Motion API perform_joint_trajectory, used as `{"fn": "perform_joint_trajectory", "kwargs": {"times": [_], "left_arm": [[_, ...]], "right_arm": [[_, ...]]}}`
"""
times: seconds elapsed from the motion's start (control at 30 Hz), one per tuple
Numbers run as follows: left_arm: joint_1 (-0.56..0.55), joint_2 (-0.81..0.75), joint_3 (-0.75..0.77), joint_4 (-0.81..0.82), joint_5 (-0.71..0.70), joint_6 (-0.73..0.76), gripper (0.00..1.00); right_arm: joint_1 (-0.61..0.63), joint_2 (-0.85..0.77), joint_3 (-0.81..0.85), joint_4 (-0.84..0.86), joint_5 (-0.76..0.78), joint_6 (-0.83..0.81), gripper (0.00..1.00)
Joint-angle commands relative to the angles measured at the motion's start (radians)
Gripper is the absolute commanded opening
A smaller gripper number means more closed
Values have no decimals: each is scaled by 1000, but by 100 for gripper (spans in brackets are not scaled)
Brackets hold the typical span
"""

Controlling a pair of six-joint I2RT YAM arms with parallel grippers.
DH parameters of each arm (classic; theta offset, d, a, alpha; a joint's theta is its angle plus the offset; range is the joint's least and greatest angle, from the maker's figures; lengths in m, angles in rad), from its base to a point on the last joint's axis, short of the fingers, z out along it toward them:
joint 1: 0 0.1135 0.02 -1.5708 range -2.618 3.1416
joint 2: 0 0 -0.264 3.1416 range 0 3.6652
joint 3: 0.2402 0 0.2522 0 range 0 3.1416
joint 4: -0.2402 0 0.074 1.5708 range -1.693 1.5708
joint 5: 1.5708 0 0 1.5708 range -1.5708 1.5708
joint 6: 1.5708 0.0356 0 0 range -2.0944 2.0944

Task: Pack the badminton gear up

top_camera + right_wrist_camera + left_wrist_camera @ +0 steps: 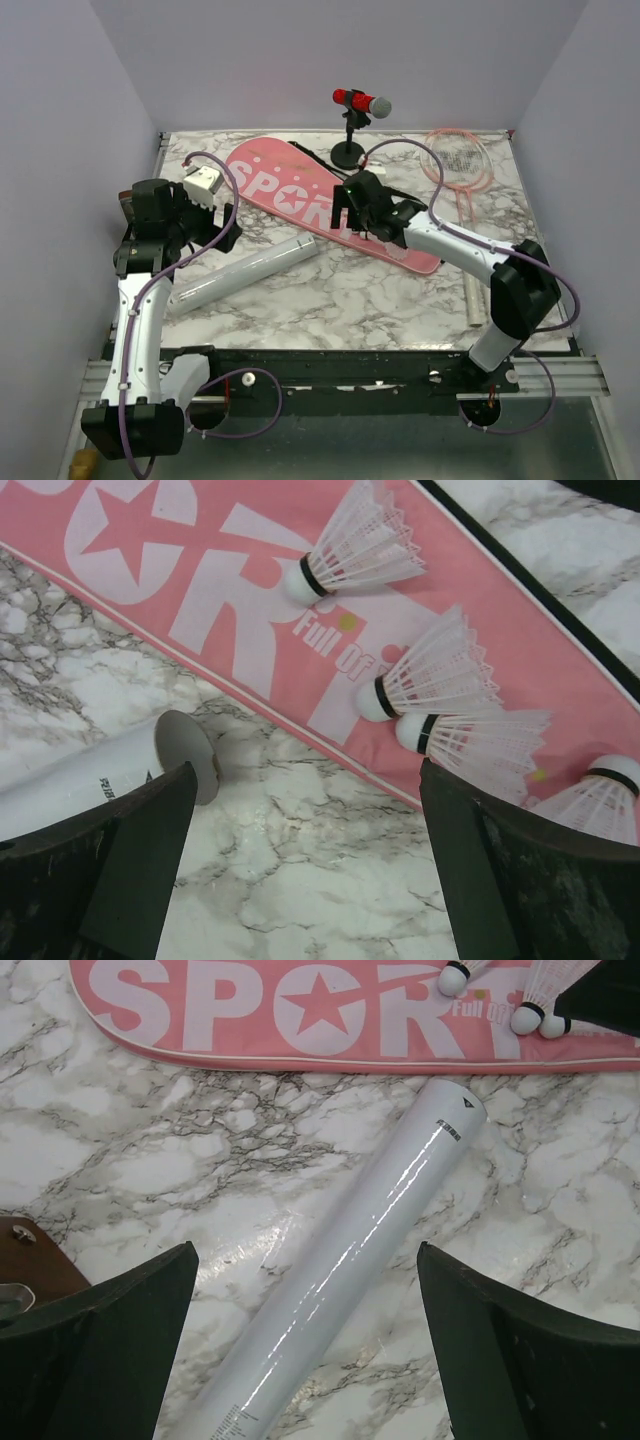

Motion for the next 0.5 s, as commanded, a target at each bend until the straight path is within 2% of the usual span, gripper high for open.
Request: {"fn": "perform_joint_trajectory", "kwargs": {"times": [0.0, 0.23, 0.47], "left_arm": [[2, 5, -3, 3, -49, -19, 99], [1, 62, 13, -23, -27, 9, 99], [9, 128, 31, -60, -29, 25, 99]], "right_arm": [[54, 75, 89, -17, 16, -8, 100], [103, 235, 219, -3, -64, -2, 100], [103, 305, 244, 78, -214, 3, 91]]}}
